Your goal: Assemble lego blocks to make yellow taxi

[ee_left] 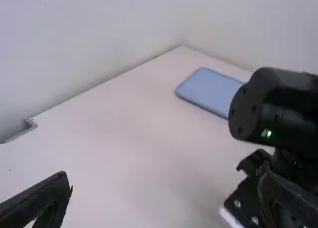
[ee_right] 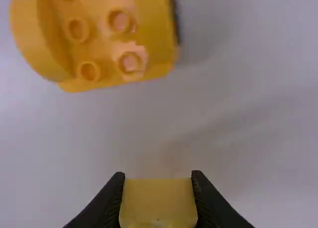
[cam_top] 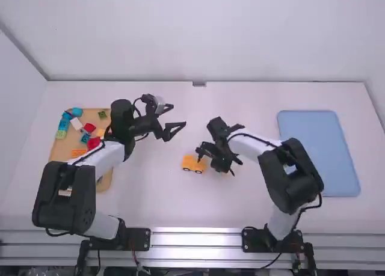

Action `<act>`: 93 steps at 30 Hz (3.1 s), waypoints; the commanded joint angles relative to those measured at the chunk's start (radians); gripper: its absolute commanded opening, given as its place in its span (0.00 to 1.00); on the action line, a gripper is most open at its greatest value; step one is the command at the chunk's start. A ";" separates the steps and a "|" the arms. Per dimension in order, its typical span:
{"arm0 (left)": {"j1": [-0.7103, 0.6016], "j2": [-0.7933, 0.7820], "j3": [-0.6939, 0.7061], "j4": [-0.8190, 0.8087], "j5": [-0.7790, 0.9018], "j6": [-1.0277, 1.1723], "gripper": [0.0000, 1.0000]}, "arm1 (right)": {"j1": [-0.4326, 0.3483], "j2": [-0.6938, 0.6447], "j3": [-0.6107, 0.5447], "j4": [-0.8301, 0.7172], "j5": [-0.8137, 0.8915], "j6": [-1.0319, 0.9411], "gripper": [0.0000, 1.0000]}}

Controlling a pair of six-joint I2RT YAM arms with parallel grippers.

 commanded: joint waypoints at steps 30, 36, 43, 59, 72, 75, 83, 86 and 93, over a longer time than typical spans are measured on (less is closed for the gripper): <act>0.005 0.023 -0.005 -0.525 0.145 0.889 0.99 | -0.241 -0.308 -0.327 0.600 -0.503 0.027 0.98; 0.007 0.166 -0.004 -0.417 0.254 0.901 0.99 | -0.317 -0.307 -0.520 0.959 -0.696 0.071 0.98; 0.000 0.322 0.042 -0.344 0.332 0.901 0.99 | -0.407 -0.259 -0.629 1.030 -0.836 -0.059 0.99; -0.013 0.391 0.051 -0.351 0.376 0.901 0.99 | -0.471 0.012 -0.690 1.234 -0.870 -0.168 0.62; -0.020 0.391 0.037 -0.365 0.338 0.902 0.90 | -0.471 0.099 -0.632 1.237 -0.875 -0.169 0.21; -0.034 0.391 0.014 -0.367 0.325 0.946 0.88 | -0.471 0.084 -0.642 1.236 -0.876 -0.166 0.15; -0.095 0.391 -0.028 -0.363 0.219 1.020 0.87 | -0.441 -0.087 -0.646 1.194 -0.874 -0.085 0.07; -0.129 0.391 -0.028 -0.361 0.158 1.020 0.87 | -0.406 -0.167 -0.645 1.150 -0.827 -0.085 0.07; -0.183 0.396 -0.028 -0.355 0.008 1.021 0.88 | -0.304 -0.269 -0.643 1.099 -0.789 -0.089 0.02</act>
